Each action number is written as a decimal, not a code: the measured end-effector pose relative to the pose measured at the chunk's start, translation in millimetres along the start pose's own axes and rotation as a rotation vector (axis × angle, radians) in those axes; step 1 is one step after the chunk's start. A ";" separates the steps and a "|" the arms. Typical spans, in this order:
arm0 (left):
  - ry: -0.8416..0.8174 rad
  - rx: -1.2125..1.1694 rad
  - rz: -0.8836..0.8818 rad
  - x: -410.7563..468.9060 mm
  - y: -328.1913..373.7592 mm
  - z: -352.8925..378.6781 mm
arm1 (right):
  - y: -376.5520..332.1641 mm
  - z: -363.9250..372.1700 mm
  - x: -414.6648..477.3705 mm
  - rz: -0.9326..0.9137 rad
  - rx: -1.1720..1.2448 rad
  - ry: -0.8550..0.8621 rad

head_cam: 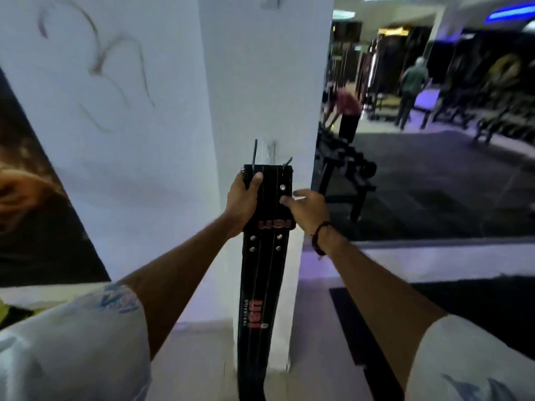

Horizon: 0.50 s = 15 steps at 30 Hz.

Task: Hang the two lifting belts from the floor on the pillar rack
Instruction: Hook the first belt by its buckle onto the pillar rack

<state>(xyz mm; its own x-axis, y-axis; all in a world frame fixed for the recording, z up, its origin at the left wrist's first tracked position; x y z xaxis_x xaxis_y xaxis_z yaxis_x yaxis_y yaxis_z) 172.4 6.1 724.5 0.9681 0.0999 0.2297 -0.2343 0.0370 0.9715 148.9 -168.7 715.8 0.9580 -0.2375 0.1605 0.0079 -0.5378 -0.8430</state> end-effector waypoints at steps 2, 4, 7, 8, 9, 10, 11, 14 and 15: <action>-0.009 0.014 0.086 2.0 56.9 -14.4 | -45.0 -24.2 0.4 -0.101 0.001 -0.064; -0.033 0.034 0.146 5.0 104.3 -24.0 | -83.6 -47.6 -3.9 -0.134 0.035 -0.102; -0.058 0.058 0.219 6.1 164.2 -30.4 | -135.4 -65.7 -6.5 -0.204 0.057 -0.182; -0.061 0.059 0.249 5.8 183.1 -31.0 | -152.5 -70.7 -6.7 -0.229 0.073 -0.193; -0.062 0.066 0.279 4.9 201.2 -31.4 | -169.7 -76.8 -6.9 -0.250 0.091 -0.189; -0.065 0.068 0.309 4.6 217.9 -31.5 | -185.1 -84.0 -8.3 -0.264 0.125 -0.182; -0.067 0.070 0.329 3.6 232.0 -31.3 | -195.1 -90.0 -10.3 -0.267 0.182 -0.182; -0.053 0.063 0.364 2.8 262.4 -33.5 | -196.2 -95.9 -24.7 -0.160 0.484 -0.257; -0.048 0.054 0.370 2.1 270.3 -33.6 | -188.8 -93.6 -30.4 -0.151 0.522 -0.260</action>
<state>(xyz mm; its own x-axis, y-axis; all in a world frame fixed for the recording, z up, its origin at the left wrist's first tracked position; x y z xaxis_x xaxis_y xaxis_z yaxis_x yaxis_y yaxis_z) 108.1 49.7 985.6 0.8221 0.0501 0.5671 -0.5654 -0.0457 0.8236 91.4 -135.7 918.2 0.9736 0.0515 0.2223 0.2255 -0.0667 -0.9720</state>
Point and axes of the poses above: each hand's wrist, its own x-axis towards the middle knuckle, its own z-axis out of the palm, y = z × x, the point moved 7 cm from there along x, towards the middle knuckle, and after that the axes turned 10 degrees about -x, right-handed, at the moved point
